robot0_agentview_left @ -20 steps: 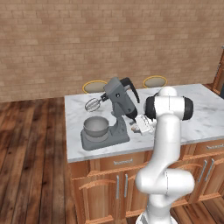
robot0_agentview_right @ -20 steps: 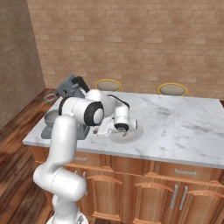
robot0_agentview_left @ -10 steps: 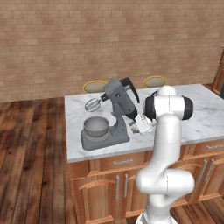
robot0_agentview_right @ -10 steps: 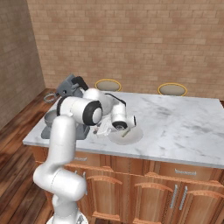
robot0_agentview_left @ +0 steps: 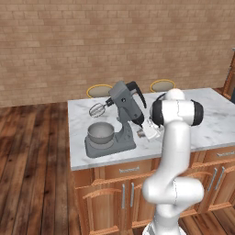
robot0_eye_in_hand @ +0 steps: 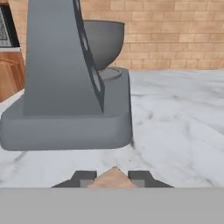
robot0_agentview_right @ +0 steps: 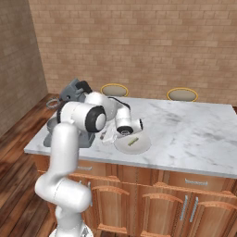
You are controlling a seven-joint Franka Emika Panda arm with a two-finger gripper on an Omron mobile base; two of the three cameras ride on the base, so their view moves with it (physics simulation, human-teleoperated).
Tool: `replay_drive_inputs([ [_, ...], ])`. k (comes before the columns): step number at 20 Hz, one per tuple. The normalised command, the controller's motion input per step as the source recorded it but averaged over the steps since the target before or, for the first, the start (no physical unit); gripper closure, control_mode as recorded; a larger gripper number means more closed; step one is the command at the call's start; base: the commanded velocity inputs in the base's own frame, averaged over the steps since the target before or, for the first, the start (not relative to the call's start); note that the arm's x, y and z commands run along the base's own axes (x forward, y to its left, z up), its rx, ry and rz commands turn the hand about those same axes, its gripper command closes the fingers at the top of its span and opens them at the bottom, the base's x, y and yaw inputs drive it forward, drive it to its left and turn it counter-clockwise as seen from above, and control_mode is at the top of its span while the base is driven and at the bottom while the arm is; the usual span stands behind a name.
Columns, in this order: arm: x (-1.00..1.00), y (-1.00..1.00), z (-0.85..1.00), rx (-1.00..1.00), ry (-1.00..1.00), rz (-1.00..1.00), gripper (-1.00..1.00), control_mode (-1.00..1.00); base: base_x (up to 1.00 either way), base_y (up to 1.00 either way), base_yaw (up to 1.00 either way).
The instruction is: Add butter and sugar cubes to the stand mixer bowl and then turn on the stand mixer to begin making frosting.
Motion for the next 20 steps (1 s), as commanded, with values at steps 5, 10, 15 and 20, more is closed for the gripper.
replay_drive_inputs([
  [5,-0.60,-0.18,0.48,0.00,-0.14,-0.01,1.00,-1.00,0.00,0.00,0.00],
  [10,-0.90,-0.46,0.99,0.00,-0.24,-0.02,1.00,-1.00,0.00,0.00,0.00],
  [15,-1.00,-0.39,1.00,-0.02,-0.23,-0.05,1.00,-1.00,0.00,0.00,0.00],
  [20,-1.00,-0.13,0.88,-0.11,-0.26,-0.04,1.00,-1.00,0.00,0.00,0.00],
])
